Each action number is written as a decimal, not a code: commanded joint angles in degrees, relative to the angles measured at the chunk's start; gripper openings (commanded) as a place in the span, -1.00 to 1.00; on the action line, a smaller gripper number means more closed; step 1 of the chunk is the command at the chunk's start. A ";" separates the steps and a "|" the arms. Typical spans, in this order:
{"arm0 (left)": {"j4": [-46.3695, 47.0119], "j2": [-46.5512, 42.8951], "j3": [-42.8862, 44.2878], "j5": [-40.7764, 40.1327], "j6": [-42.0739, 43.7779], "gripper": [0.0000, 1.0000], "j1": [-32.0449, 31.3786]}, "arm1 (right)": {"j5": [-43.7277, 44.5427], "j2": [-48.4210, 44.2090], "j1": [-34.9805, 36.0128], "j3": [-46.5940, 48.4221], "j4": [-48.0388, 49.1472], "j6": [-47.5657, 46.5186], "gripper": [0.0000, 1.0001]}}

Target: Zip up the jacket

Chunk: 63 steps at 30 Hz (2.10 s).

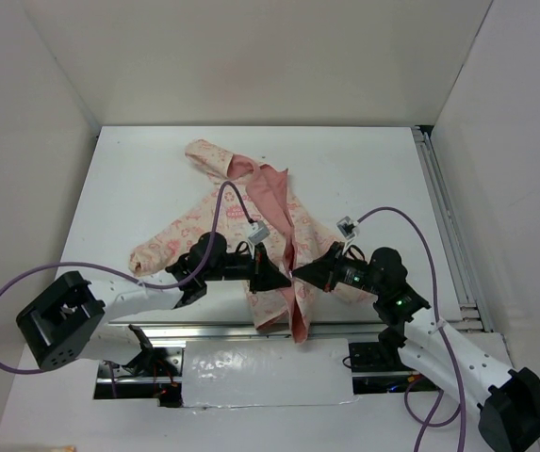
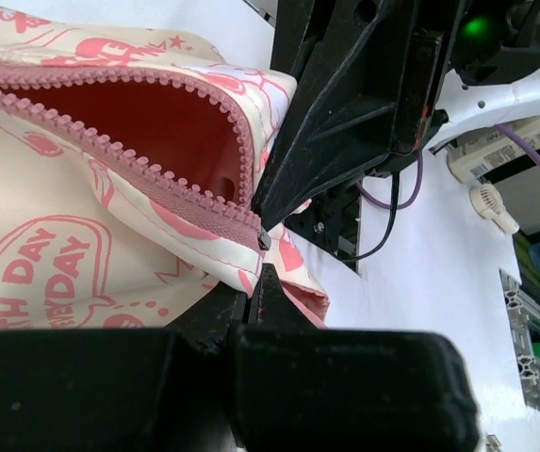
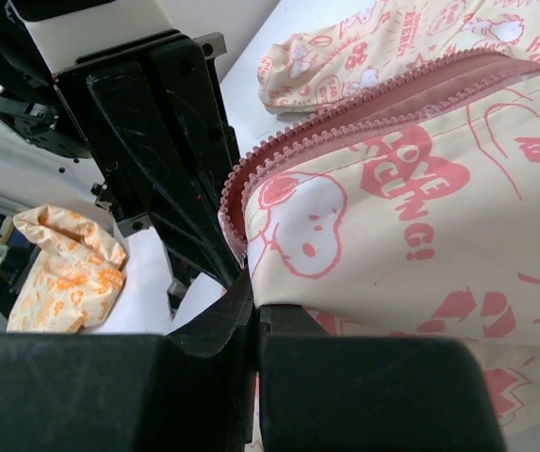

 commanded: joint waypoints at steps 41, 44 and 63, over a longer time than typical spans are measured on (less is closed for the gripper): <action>-22.38 13.00 2.02 -9.52 -7.82 0.93 1.80 | 21.39 3.20 2.15 -1.63 -0.51 1.99 -1.00; -25.20 17.50 5.54 -10.66 -6.77 0.88 4.97 | 21.48 2.67 1.97 -1.72 -1.66 1.91 -1.00; -34.25 21.13 24.46 -22.54 1.14 0.83 16.76 | 22.09 36.05 3.72 -0.84 27.15 25.36 -1.00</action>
